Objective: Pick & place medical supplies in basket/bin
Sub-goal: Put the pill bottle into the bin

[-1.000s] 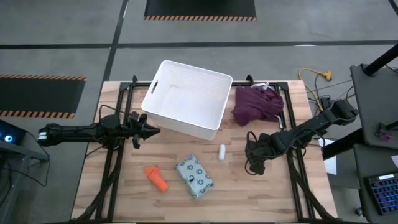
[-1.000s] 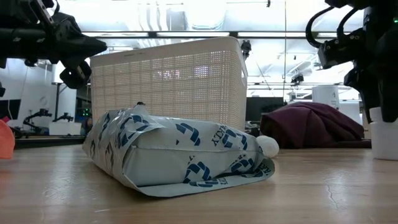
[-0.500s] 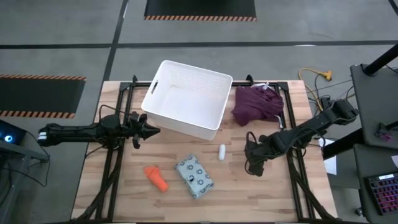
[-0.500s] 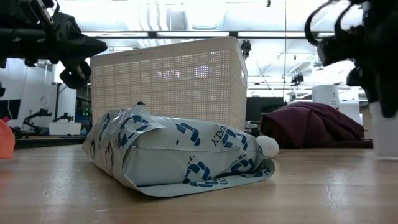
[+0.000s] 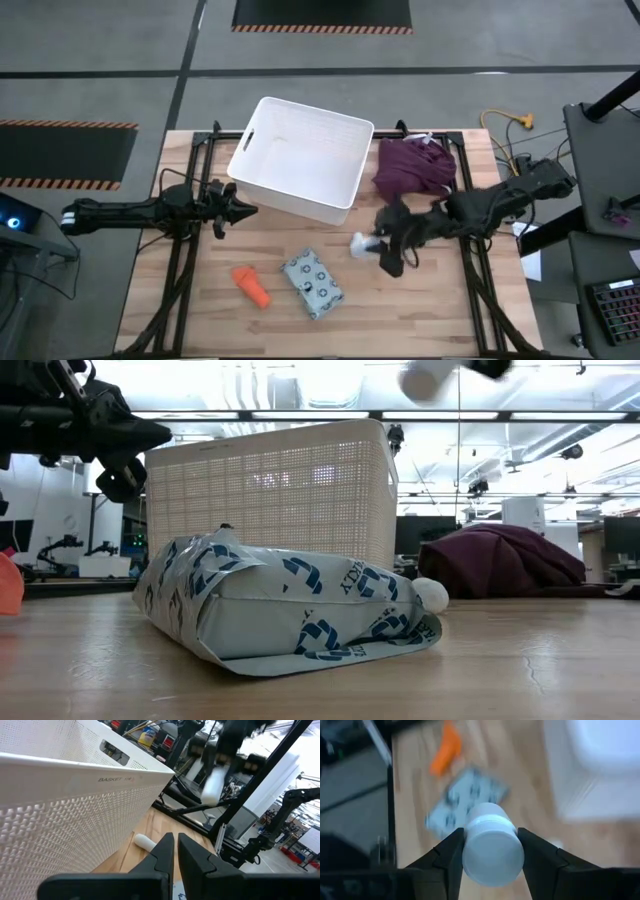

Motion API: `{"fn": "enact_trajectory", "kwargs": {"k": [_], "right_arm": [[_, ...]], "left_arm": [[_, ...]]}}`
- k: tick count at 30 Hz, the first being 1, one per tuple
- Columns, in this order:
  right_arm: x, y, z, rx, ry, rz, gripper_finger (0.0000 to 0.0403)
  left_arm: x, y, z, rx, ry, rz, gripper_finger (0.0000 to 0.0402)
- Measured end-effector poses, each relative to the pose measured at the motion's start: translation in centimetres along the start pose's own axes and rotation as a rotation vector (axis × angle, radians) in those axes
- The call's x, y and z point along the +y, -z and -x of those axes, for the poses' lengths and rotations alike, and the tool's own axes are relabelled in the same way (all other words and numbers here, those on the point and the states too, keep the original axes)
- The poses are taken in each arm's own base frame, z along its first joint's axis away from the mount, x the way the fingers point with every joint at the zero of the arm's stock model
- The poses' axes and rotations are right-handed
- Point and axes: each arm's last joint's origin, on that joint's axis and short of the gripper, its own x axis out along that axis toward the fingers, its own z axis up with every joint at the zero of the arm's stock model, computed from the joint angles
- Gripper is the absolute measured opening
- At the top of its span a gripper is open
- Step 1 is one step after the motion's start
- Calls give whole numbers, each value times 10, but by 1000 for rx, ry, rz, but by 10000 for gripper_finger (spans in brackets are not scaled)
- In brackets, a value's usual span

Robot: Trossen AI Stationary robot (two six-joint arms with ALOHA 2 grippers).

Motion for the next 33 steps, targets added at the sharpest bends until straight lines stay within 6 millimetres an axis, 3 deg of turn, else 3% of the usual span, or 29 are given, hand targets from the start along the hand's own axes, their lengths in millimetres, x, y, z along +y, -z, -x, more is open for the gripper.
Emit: {"fn": "enact_trajectory", "kwargs": {"k": [5,9,21,27,33], "right_arm": [[-17,-41,19,-163,91,36,150],[-42,-69,16,-202,146,61,150],[-121,-144,-39,-19,318,115,150],[-159,-179,-68,51,311,87,150],[-199,-195,-101,186,356,118,150]], "left_arm": [[0,0,0,0,0,0,6],[0,0,0,-1,0,0,6],[0,0,0,-1,-1,0,6],[0,0,0,-1,-2,0,6],[0,0,0,-1,-2,0,6]]}}
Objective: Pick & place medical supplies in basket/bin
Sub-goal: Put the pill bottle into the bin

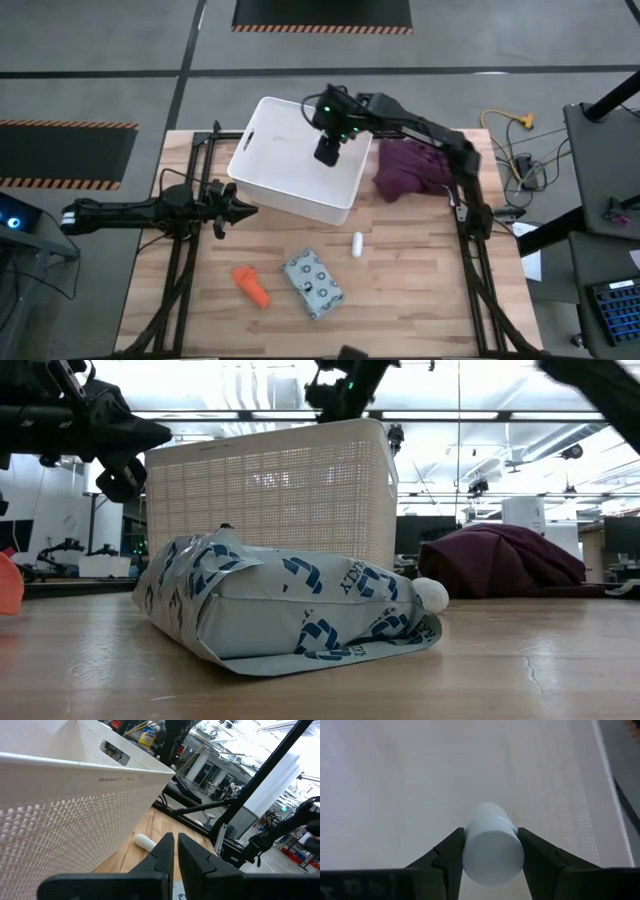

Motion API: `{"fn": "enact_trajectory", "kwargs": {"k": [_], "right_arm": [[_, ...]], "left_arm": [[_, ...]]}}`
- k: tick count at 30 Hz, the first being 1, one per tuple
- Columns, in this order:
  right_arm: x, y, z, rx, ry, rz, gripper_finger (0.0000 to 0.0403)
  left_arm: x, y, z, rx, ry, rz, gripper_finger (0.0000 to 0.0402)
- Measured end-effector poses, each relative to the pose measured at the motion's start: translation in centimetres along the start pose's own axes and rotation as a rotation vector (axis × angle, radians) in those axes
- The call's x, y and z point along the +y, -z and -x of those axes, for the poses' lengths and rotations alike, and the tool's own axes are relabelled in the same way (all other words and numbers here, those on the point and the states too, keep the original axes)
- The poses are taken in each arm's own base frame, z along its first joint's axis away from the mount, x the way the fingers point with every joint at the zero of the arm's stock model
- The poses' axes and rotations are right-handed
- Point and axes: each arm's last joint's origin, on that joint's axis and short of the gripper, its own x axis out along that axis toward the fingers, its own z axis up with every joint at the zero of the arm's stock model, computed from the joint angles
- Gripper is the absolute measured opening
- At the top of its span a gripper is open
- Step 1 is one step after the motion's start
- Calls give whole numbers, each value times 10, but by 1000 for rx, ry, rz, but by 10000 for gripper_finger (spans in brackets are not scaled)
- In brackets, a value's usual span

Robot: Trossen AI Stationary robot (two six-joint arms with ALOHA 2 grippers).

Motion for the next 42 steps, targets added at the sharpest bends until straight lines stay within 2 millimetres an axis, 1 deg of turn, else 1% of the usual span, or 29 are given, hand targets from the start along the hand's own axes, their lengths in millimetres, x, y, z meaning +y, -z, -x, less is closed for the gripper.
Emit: {"fn": "enact_trajectory", "kwargs": {"k": [3,6,8,12,17,18,21,23,27,29,35,38,42], "right_arm": [[-13,2,-26,116,-9,-2,150],[-22,10,-50,202,-54,2,150],[-26,14,-64,243,-50,6,150],[-32,17,-77,272,-37,27,150],[-31,21,-92,301,-67,44,151],[-30,21,-92,303,-72,36,151],[-30,19,-82,284,-71,17,151],[-31,18,-79,278,-68,16,151],[-20,18,-77,285,-67,22,151],[-13,20,-76,310,-85,57,151],[1,26,-86,352,-108,137,151],[3,29,-90,366,-111,139,151],[1,36,-102,382,-109,137,151]], "left_arm": [[0,0,0,0,0,0,6],[0,0,0,1,0,0,6],[0,0,0,0,-1,0,6],[0,0,0,0,-1,0,6],[0,0,0,0,-1,0,6],[0,0,0,1,-1,0,6],[0,0,0,2,1,0,6],[0,0,0,2,1,0,6],[0,0,0,1,1,0,6],[0,0,0,1,1,0,6],[0,0,0,2,1,0,6],[0,0,0,2,0,0,6],[0,0,0,1,0,0,6]]}}
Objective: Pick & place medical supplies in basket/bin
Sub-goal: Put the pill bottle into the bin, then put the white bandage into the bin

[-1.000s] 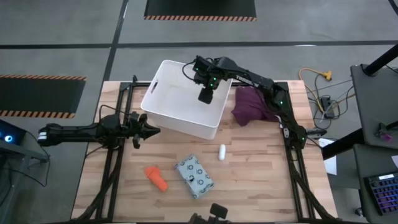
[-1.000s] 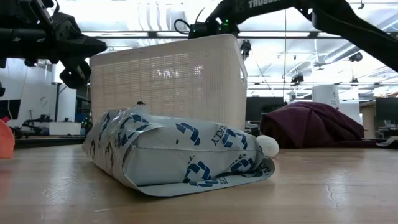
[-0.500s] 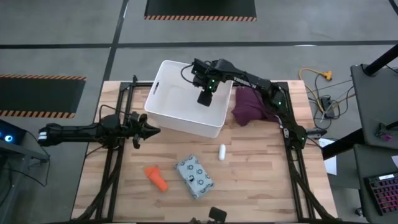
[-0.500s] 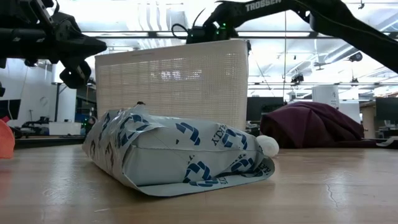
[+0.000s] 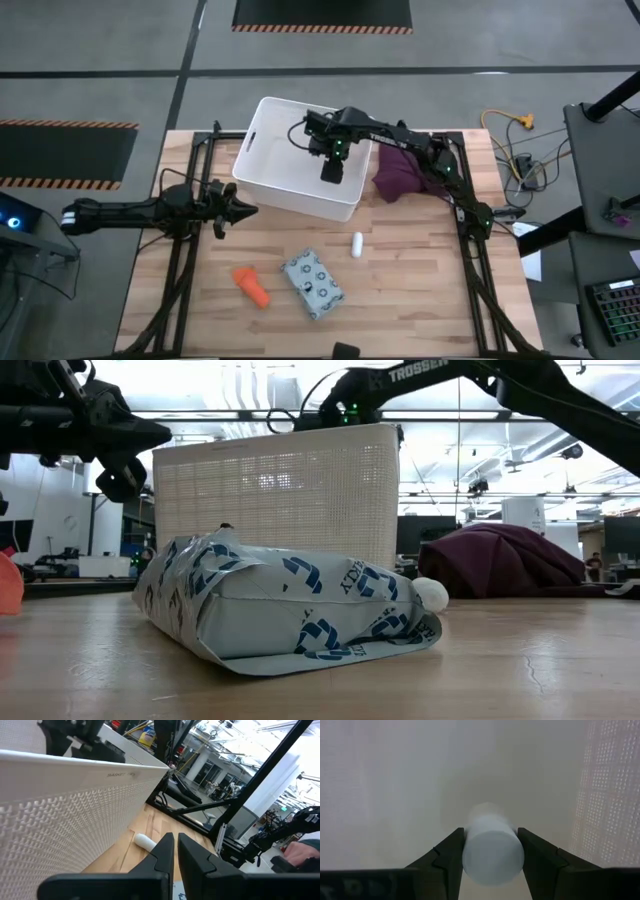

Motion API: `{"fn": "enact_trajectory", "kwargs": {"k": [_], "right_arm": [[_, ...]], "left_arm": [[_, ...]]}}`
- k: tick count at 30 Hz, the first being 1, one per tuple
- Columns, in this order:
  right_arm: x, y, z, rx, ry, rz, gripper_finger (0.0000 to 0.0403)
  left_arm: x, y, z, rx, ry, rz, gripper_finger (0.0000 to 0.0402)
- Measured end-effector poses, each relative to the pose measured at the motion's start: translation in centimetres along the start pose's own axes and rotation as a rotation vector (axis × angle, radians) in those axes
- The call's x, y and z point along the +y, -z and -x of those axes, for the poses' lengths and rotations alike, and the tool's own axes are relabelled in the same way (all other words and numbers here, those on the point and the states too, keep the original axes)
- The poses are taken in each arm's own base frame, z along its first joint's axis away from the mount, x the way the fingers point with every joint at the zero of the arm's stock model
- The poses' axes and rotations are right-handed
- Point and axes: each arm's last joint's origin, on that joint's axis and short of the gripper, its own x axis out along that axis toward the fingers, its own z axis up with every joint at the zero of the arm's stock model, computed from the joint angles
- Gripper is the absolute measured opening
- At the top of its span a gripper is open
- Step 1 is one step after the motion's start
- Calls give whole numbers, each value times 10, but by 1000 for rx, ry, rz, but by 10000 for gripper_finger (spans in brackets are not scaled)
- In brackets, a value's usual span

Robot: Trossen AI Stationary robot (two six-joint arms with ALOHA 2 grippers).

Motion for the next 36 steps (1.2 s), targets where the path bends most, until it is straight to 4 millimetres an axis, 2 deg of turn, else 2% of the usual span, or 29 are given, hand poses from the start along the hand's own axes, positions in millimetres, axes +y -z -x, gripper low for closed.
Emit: {"fn": "enact_trajectory", "kwargs": {"k": [6,11,22,25,28,36], "right_arm": [[1,2,-17,8,0,4,151],[1,5,-24,37,-5,-5,156],[1,7,-25,51,-2,-20,257],[1,4,-17,29,2,-21,277],[0,0,0,-25,11,-42,284],[2,-1,63,-199,36,-53,267]], "left_arm": [[0,0,0,0,0,0,6],[0,0,0,0,0,0,6],[0,0,0,-1,-2,0,6],[0,0,0,-1,-1,0,6],[0,0,0,0,-1,0,6],[0,0,0,0,1,0,6]]}}
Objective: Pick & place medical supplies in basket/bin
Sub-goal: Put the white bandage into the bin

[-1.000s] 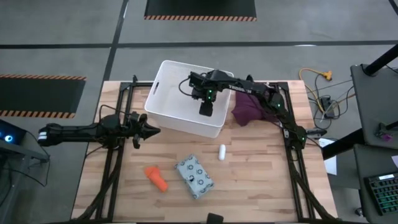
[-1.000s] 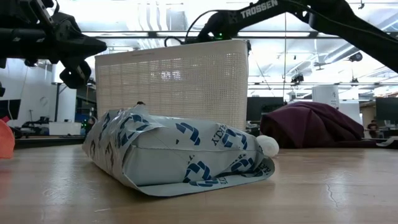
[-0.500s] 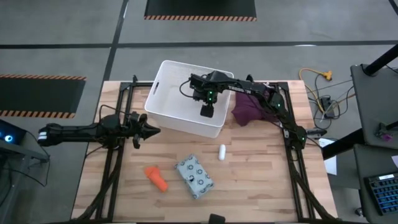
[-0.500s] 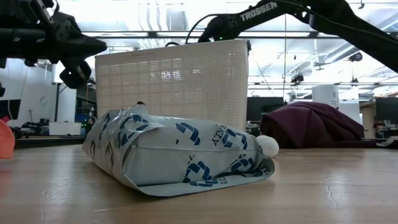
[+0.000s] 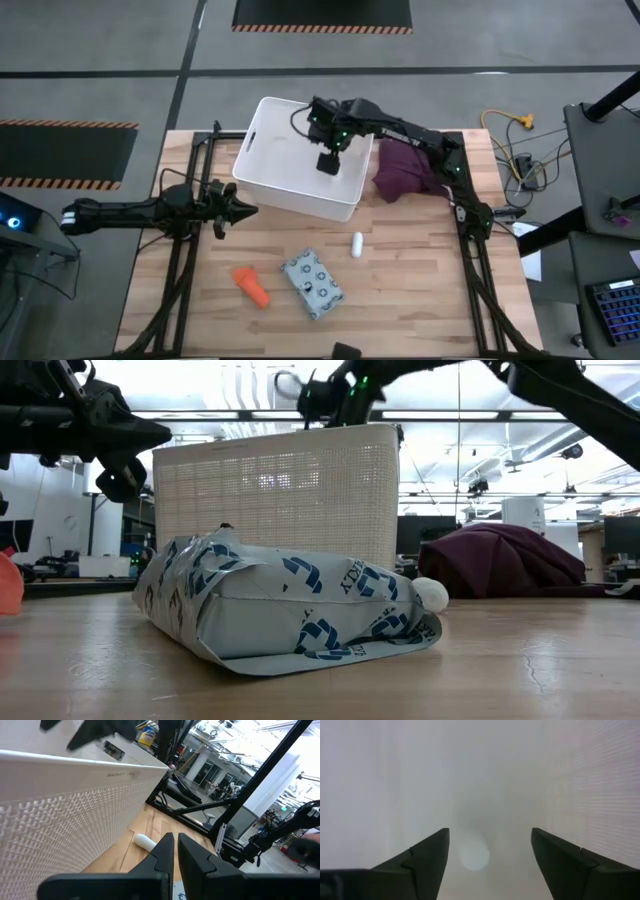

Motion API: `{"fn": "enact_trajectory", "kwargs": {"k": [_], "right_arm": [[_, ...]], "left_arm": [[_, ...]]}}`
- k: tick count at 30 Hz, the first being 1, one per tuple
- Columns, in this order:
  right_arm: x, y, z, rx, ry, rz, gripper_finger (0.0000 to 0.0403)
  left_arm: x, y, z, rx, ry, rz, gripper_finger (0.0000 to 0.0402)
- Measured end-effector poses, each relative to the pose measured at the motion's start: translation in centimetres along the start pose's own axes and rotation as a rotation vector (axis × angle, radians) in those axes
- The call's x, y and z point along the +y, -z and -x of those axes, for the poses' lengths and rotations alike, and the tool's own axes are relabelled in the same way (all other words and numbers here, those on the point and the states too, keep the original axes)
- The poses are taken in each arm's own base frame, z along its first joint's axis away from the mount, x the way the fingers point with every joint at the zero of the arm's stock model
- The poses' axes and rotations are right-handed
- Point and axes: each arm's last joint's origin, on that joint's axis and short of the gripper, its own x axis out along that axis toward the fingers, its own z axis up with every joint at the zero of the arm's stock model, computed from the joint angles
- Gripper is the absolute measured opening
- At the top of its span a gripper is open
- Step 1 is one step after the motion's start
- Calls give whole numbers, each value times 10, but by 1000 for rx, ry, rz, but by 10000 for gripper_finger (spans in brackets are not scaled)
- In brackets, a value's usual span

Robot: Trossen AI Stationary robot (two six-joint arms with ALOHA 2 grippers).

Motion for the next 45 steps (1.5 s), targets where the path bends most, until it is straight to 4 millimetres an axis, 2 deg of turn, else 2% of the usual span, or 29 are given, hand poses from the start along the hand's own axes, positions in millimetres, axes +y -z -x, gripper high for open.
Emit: {"fn": "enact_trajectory", "kwargs": {"k": [4,8,13,18,23,28,32,39,45], "right_arm": [[7,1,42,-95,-5,-53,259],[27,11,89,-181,-81,-82,254],[65,35,142,-261,-131,-48,251],[102,69,170,-270,-147,-90,251],[135,108,161,-196,-54,-189,251],[156,148,139,-78,-51,-360,251],[169,171,113,-41,-6,-524,251],[188,188,61,-38,-56,-715,275],[192,200,21,-16,-11,-789,311]], "left_arm": [[0,0,0,0,0,0,6],[0,0,0,0,0,0,6],[0,0,0,0,0,0,6],[0,0,0,0,-1,0,6],[0,0,0,0,-1,0,6],[0,0,0,0,-2,0,6],[0,0,0,0,-3,0,6],[0,1,0,1,-3,0,6],[0,1,0,2,-1,0,6]]}}
